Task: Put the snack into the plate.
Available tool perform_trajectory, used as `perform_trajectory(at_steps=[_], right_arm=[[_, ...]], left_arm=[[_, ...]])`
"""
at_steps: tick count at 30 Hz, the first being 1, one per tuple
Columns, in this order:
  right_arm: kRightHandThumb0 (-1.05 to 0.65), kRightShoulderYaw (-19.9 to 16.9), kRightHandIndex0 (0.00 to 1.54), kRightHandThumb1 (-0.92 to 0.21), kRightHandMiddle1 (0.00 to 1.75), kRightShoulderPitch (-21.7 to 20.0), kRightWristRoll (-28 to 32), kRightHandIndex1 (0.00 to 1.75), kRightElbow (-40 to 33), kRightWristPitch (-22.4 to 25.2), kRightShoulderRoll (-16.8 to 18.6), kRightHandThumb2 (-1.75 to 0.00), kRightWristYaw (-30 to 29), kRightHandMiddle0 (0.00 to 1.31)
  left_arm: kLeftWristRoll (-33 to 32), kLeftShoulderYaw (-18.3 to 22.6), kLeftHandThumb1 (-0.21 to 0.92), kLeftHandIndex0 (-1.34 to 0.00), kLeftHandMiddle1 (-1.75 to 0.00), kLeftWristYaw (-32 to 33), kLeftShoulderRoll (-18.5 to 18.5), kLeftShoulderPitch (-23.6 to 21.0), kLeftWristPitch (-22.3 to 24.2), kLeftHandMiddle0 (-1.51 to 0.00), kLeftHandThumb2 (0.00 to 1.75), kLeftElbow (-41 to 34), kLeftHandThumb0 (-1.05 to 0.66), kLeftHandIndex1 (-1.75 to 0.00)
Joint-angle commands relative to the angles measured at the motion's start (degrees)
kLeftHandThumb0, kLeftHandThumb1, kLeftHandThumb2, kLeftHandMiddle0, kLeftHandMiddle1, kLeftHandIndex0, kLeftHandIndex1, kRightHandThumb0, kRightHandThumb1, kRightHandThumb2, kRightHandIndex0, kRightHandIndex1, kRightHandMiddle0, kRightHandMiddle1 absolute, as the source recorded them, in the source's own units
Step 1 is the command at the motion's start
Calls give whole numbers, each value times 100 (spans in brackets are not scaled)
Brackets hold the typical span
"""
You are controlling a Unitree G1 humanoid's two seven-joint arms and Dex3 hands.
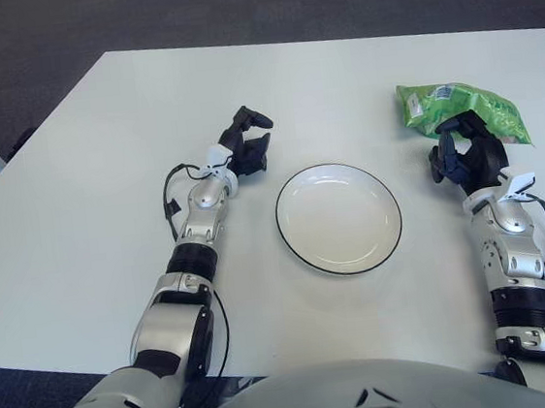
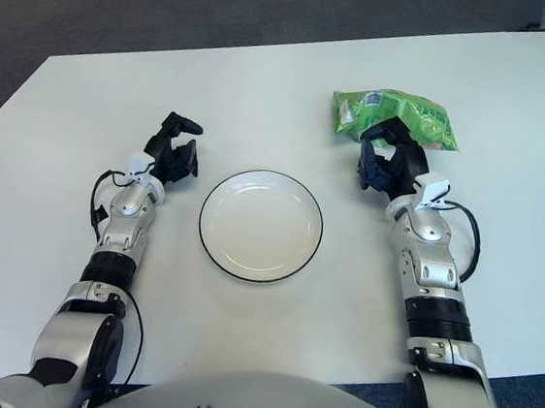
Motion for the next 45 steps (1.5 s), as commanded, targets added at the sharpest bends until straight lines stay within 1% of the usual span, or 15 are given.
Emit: perform_trajectory(at_steps=[1, 6, 10, 15, 22, 25, 30, 33, 35, 38, 40, 42, 45], right_arm=[[-38, 70, 124, -65, 175, 293, -50, 175, 155, 108, 304, -89, -80, 35], [-38, 126, 124, -65, 175, 383, -172, 175, -48, 188, 301, -89, -210, 35], [-38, 164, 122, -65, 175, 493, -390, 175, -228, 189, 266, -89, -342, 35], [-38, 265, 119, -67, 175, 640, -885, 175, -563, 252, 130, -87, -591, 34], [-38, 259, 117, -70, 175, 758, -1301, 175, -991, 413, -99, -83, -694, 32], [-37, 230, 116, -70, 175, 775, -1391, 175, -1071, 431, -136, -82, -707, 32], [-38, 96, 112, -70, 175, 680, -1652, 175, -1393, 611, -319, -83, -766, 33], [-38, 15, 107, -69, 174, 632, -1825, 175, -1591, 740, -413, -83, -793, 33], [-38, -9, 102, -69, 174, 600, -2044, 175, -1650, 730, -500, -83, -850, 34], [-38, -23, 98, -68, 173, 579, -2237, 175, -1654, 687, -569, -83, -896, 35], [-38, -18, 95, -68, 173, 532, -2467, 175, -1617, 571, -709, -83, -952, 35], [-38, -26, 92, -68, 173, 499, -2599, 175, -1585, 499, -796, -84, -975, 36], [-38, -17, 88, -67, 172, 402, -2825, 175, -1482, 324, -1029, -84, -964, 36]], left_arm=[[10, -11, 82, -25, -175, -45, -30, 359, -76, -103, 67, 286, -36, -175], [46, -33, 81, -26, -175, -30, -3, 409, -38, -105, 68, 202, -36, -175], [88, -54, 80, -26, -175, 56, -35, 491, -102, -104, 68, 103, -36, -175], [189, -97, 79, -27, -175, 176, -62, 596, -113, -104, 71, -41, -36, -175], [293, -159, 78, -28, -175, 339, -114, 782, -16, -104, 72, -341, -36, -175], [326, -182, 77, -28, -175, 400, -129, 846, 35, -104, 72, -448, -36, -175], [346, -198, 77, -28, -175, 483, -184, 956, 88, -105, 72, -620, -36, -175], [328, -197, 77, -28, -175, 486, -224, 983, 115, -106, 73, -677, -36, -175], [297, -199, 77, -28, -175, 462, -243, 992, 141, -106, 73, -701, -36, -175], [283, -206, 77, -28, -175, 448, -260, 1001, 170, -107, 73, -726, -36, -175], [279, -209, 77, -28, -175, 449, -269, 1003, 168, -107, 73, -729, -36, -175], [283, -216, 77, -28, -175, 457, -280, 1003, 167, -107, 73, -730, -36, -175], [281, -231, 77, -28, -175, 444, -288, 999, 158, -107, 73, -719, -36, -175]])
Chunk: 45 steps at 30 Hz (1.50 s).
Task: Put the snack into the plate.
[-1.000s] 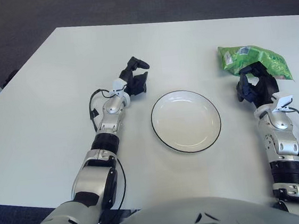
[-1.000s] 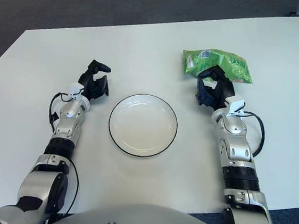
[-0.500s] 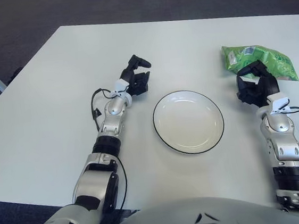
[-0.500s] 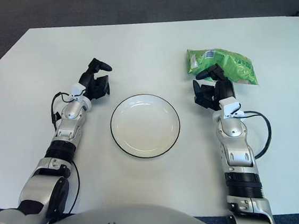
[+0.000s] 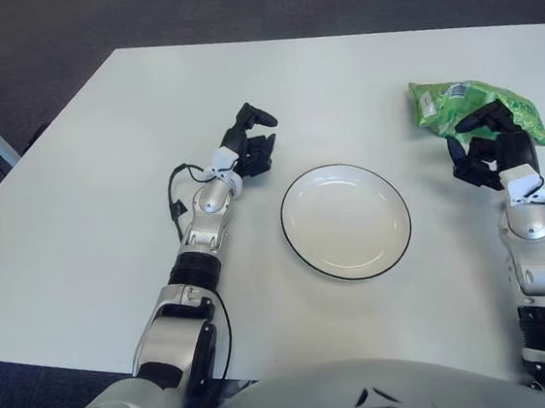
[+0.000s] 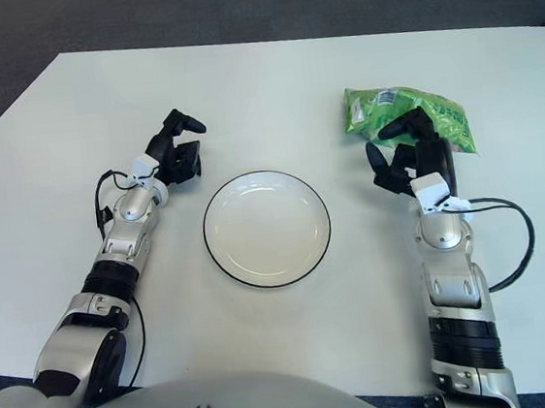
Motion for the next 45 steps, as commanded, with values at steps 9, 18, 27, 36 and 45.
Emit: perform_trajectory(at_steps=[9, 18, 27, 36, 45], right_arm=[[-3, -51, 61, -39, 165, -486, -385, 175, 514, -807, -1001, -121, 277, 37], [-1, -201, 46, -59, 173, -788, -722, 170, 491, -676, -1995, -99, 795, 19], [-27, -86, 33, -87, 174, -921, -1311, 154, 720, -816, -2472, -58, 661, 18], [-66, 256, 24, -92, 162, -1526, -2134, 145, 1113, -1198, -2949, -57, 292, 5], [-84, 529, 20, -92, 126, -2047, -2256, 123, 1692, -1551, -3300, -62, 381, 0]], left_arm=[[56, -85, 76, -28, -175, 147, -149, 496, 15, -107, 74, 267, -36, -175], [155, -149, 76, -28, -175, 322, -169, 502, 113, -108, 74, 261, -37, -175], [192, -191, 78, -27, -175, 408, -160, 512, 245, -107, 71, 215, -36, -175], [245, -221, 78, -27, -175, 393, -58, 462, 205, -107, 71, 244, -36, -175], [271, -254, 75, -29, -175, 300, 44, 432, 78, -109, 76, 283, -37, -175]])
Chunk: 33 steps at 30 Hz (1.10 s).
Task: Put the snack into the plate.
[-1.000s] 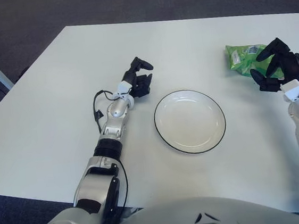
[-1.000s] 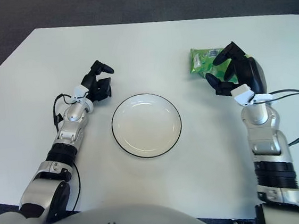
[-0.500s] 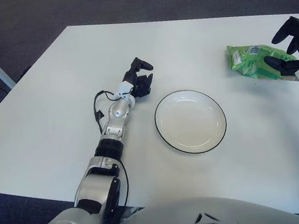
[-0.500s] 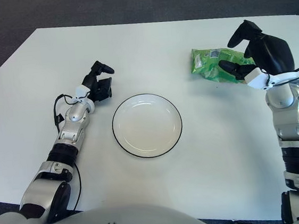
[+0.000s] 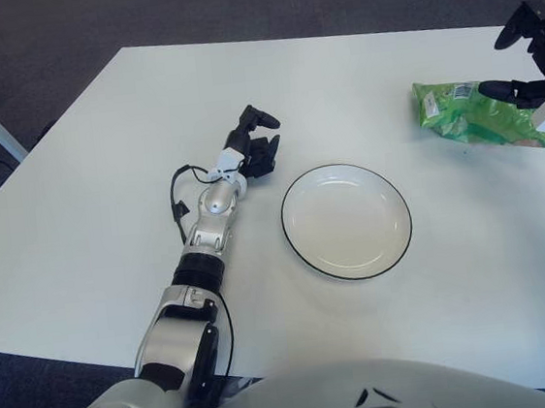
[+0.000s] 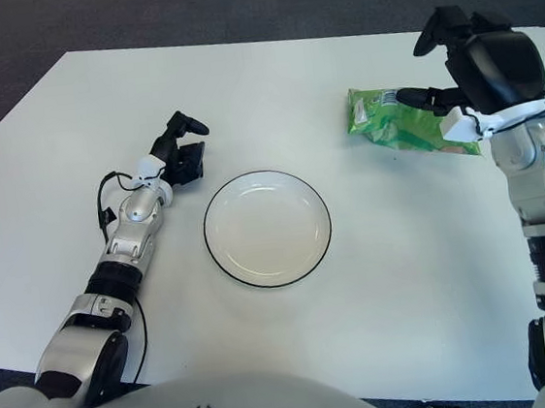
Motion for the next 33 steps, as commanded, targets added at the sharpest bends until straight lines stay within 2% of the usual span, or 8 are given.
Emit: perform_trajectory(at_steps=[1, 6, 11, 15, 20, 24, 33], right_arm=[[-85, 152, 18, -92, 121, -240, -113, 121, 280, -90, -233, -64, 85, 0], [-87, 437, 10, -92, 104, -676, -211, 112, 792, -233, -400, -72, 227, 0], [-87, 827, 6, -92, 95, -1262, -273, 105, 1560, -491, -389, -79, 255, 0], [-86, 1097, 5, -92, 89, -1645, -328, 93, 2143, -682, -386, -84, 205, 0], [-89, 1570, 6, -92, 79, -2458, -518, 55, 3458, -786, -205, -90, 85, 0], [-91, 1791, 7, -92, 72, -2747, -480, 36, 3962, -851, -142, -93, 163, 0], [-94, 2034, 2, -92, 58, -3011, -118, 22, 4827, -873, 150, -94, 632, 0]], left_arm=[[52, -56, 75, -29, -175, -81, 46, 417, -93, -109, 76, 278, -37, -175], [38, -63, 73, -30, -175, -135, 81, 411, -171, -110, 78, 304, -37, -175], [36, -58, 73, -30, -175, -160, 98, 414, -230, -110, 78, 322, -37, -175], [65, -71, 73, -31, -175, -142, 108, 426, -270, -111, 79, 312, -37, -175], [184, -131, 71, -31, -175, -69, 145, 438, -329, -112, 81, 297, -37, -175], [239, -166, 70, -32, -175, -35, 163, 450, -367, -113, 82, 284, -38, -175], [334, -208, 68, -34, -175, 9, 202, 466, -634, -115, 85, 347, -38, -175]])
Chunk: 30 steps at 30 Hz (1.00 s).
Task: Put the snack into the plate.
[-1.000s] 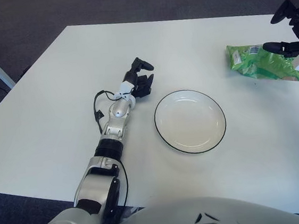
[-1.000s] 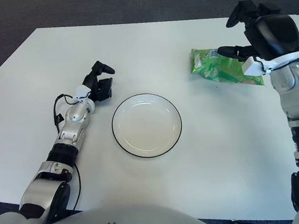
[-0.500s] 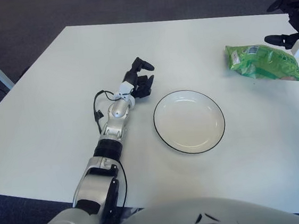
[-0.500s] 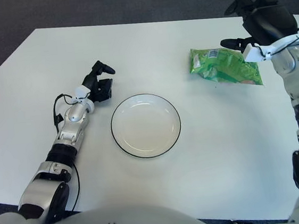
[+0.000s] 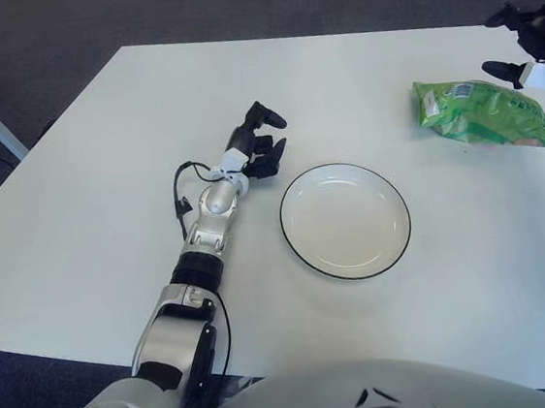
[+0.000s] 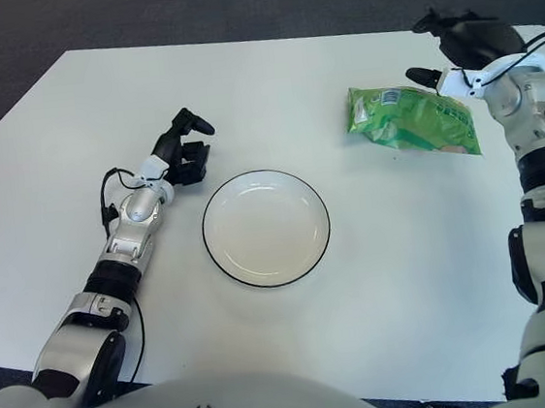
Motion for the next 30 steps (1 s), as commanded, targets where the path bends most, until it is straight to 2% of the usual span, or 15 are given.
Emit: perform_trajectory(at_steps=[1, 9, 14, 19, 30], right_arm=[[-94, 120, 2, -92, 58, -219, 166, 22, 498, -34, 214, -94, 203, 0], [-94, 215, 0, -92, 48, -522, 383, 15, 1264, -94, 410, -98, 547, 0], [-95, 237, 0, -92, 39, -525, 492, 13, 1536, -128, 498, -101, 602, 0], [-97, 250, 1, -92, 31, -457, 595, 11, 1585, -141, 592, -104, 592, 0], [-100, 329, 9, -92, 29, -350, 761, 13, 1326, -116, 667, -106, 899, 0]], left_arm=[[98, -45, 68, -34, -175, 44, 66, 485, -157, -115, 86, 356, -38, -175], [102, -53, 67, -34, -175, 30, 96, 495, -267, -115, 86, 368, -38, -175], [118, -53, 67, -34, -175, 46, 112, 512, -305, -115, 86, 353, -38, -175], [119, -57, 68, -34, -175, 29, 135, 516, -300, -115, 86, 344, -38, -175], [133, -59, 68, -34, -175, 38, 190, 483, -329, -115, 85, 399, -38, -175]])
